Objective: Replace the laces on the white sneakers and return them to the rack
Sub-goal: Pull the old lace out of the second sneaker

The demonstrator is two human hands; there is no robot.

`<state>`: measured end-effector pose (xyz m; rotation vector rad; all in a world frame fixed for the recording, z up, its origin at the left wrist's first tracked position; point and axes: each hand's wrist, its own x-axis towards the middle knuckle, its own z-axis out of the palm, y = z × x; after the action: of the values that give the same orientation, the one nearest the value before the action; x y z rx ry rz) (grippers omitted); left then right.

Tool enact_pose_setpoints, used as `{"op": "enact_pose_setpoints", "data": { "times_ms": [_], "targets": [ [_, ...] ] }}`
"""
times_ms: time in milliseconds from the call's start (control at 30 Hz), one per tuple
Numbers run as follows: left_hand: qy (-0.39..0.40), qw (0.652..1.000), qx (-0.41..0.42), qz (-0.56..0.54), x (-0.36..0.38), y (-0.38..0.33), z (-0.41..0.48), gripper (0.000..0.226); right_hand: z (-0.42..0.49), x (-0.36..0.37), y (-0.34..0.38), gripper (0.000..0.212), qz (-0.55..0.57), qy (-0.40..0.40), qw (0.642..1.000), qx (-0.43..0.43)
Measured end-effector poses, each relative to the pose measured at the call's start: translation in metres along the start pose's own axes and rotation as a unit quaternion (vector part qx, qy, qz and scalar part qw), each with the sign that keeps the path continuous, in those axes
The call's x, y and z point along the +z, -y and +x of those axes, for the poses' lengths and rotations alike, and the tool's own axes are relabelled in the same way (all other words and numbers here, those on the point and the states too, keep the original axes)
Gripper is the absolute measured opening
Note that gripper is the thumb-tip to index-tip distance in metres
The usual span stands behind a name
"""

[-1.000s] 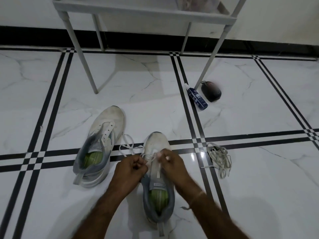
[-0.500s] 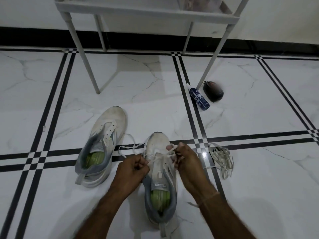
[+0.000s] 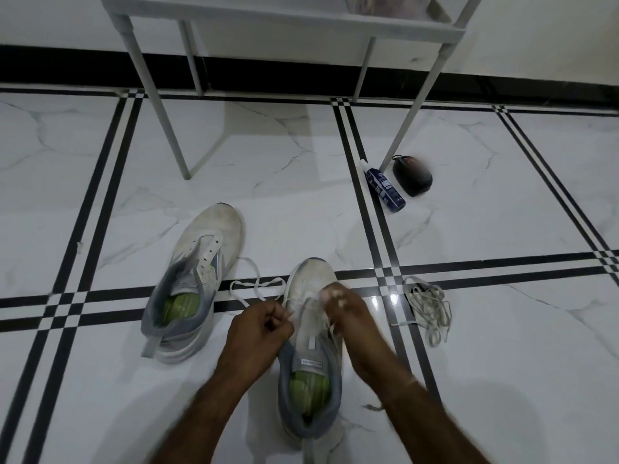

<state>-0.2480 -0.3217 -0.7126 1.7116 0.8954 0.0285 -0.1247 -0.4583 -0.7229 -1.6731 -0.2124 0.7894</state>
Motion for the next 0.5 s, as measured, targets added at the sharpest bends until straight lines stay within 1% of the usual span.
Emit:
{"op": "enact_pose_setpoints", "data": {
  "times_ms": [33, 67, 133, 200, 233, 267, 300, 333, 367, 400, 433, 467, 500],
  "targets": [
    [-0.005, 1.000, -0.002, 0.000, -0.001, 0.001, 0.001, 0.009, -0.001, -0.005, 0.007, 0.025, 0.109, -0.014, 0.993, 0.030],
    [-0.007, 1.000, -0.006, 0.001, -0.001, 0.001, 0.001, 0.011, -0.002, -0.010, 0.014, 0.023, 0.171, -0.020, 0.984, 0.046],
    [-0.008, 1.000, -0.005, 0.006, -0.001, 0.002, 0.001, 0.012, -0.002, -0.019, 0.019, 0.022, 0.171, -0.021, 0.983, 0.059],
    [-0.002, 1.000, -0.003, 0.021, 0.000, 0.002, 0.003, 0.014, 0.003, -0.023, 0.020, 0.021, 0.095, -0.027, 0.993, 0.058],
    [0.001, 1.000, 0.000, 0.029, 0.001, 0.001, 0.003, 0.014, 0.009, -0.027, 0.019, 0.017, 0.019, -0.042, 0.998, 0.046],
    [0.000, 0.999, 0.000, 0.035, 0.002, 0.000, 0.003, 0.013, 0.014, -0.031, 0.020, 0.014, -0.092, -0.055, 0.994, 0.028],
    [-0.003, 0.999, 0.002, 0.042, 0.003, -0.001, 0.003, 0.010, 0.019, -0.037, 0.019, 0.024, -0.237, -0.058, 0.970, 0.005],
    [-0.010, 0.999, 0.007, 0.049, 0.004, -0.002, 0.002, 0.009, 0.022, -0.040, 0.018, 0.041, -0.370, -0.059, 0.927, -0.014],
    [-0.019, 0.998, 0.012, 0.059, 0.005, -0.001, 0.002, 0.011, 0.022, -0.040, 0.019, 0.051, -0.449, -0.074, 0.890, -0.035],
    [-0.029, 0.997, 0.016, 0.067, 0.006, -0.001, 0.002, 0.011, 0.019, -0.036, 0.021, 0.051, -0.477, -0.104, 0.870, -0.065],
    [-0.040, 0.997, 0.020, 0.067, 0.008, -0.001, 0.001, 0.009, 0.016, -0.032, 0.021, 0.041, -0.468, -0.129, 0.867, -0.115],
    [-0.048, 0.997, 0.023, 0.064, 0.009, -0.002, 0.001, 0.007, 0.012, -0.026, 0.019, 0.029, -0.444, -0.127, 0.872, -0.163],
    [-0.055, 0.996, 0.028, 0.066, 0.011, -0.004, 0.000, 0.005, 0.009, -0.020, 0.016, 0.019, -0.411, -0.096, 0.887, -0.189]
  ]
}}
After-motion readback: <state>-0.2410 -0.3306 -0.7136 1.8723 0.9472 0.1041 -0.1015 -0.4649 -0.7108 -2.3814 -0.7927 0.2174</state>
